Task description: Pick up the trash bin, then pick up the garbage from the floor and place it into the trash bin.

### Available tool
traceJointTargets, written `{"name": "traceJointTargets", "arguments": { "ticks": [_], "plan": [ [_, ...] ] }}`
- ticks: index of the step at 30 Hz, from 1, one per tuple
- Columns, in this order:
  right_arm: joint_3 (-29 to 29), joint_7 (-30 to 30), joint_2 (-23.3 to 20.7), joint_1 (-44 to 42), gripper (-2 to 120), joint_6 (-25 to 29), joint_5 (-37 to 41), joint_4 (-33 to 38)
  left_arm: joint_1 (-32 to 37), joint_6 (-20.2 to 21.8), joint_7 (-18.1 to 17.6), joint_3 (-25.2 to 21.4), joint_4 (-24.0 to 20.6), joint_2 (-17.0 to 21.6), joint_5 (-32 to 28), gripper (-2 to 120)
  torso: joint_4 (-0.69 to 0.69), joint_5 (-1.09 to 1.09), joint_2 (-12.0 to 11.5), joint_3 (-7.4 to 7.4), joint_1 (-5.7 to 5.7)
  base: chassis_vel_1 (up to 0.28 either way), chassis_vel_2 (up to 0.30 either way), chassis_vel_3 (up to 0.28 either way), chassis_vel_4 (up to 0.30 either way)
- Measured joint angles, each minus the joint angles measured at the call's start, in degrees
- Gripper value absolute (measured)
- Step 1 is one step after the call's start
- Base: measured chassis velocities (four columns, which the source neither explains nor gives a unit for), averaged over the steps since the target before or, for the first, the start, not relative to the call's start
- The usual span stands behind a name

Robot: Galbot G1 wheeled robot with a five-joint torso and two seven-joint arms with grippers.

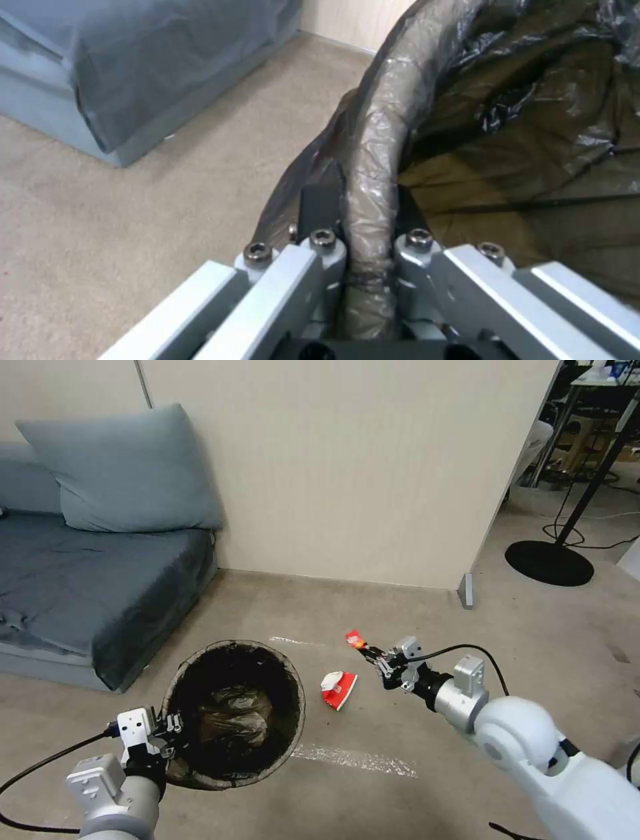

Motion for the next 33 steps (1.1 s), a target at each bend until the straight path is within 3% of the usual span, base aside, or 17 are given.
{"name": "traceJointTargets", "arguments": {
  "ticks": [3,6,10,15,17,27,33],
  "plan": [
    [-2.85,-0.06,-0.26,2.28,0,-0.46,0.84,2.08,-0.02,0.09,-0.02,0.15,0.0,0.04,-0.04,3,0.01,0.0,0.0,0.0,0.0,0.0,0.0,0.0,0.0],
    [-10.56,0.63,0.09,8.0,0,-1.42,1.64,4.99,-0.08,0.12,-0.02,0.33,0.0,0.1,-0.25,3,0.0,0.0,0.0,0.0,0.0,0.0,0.0,0.0,0.0],
    [-16.7,1.78,0.94,13.16,0,-2.3,3.15,6.29,-0.11,0.16,-0.02,0.23,0.0,0.23,-0.54,3,0.02,0.0,0.0,0.0,0.0,0.0,0.0,0.0,0.0],
    [-22.0,3.41,2.01,17.59,0,-3.03,5.52,6.4,-0.12,0.19,-0.03,0.17,0.0,0.29,-0.69,3,0.01,0.0,0.0,0.0,0.0,0.0,0.0,0.0,0.0],
    [-27.38,4.72,3.87,21.87,0,-3.33,5.99,5.17,-0.23,0.21,-0.02,0.3,0.0,0.26,-0.71,3,0.0,-0.01,0.0,0.0,0.0,0.0,0.0,0.0,0.0],
    [-38.01,6.96,9.28,28.64,0,-3.95,4.08,-0.05,-0.55,0.27,0.08,0.25,0.0,0.24,-1.18,3,0.01,0.0,0.0,0.0,0.0,0.0,0.0,0.0,0.0],
    [-39.84,7.6,10.67,29.6,0,-5.62,2.48,-1.6,-0.71,0.3,0.08,0.21,0.0,0.07,-1.23,3,0.01,0.0,0.0,0.0,0.0,0.0,0.0,0.0,0.0]
  ]
}}
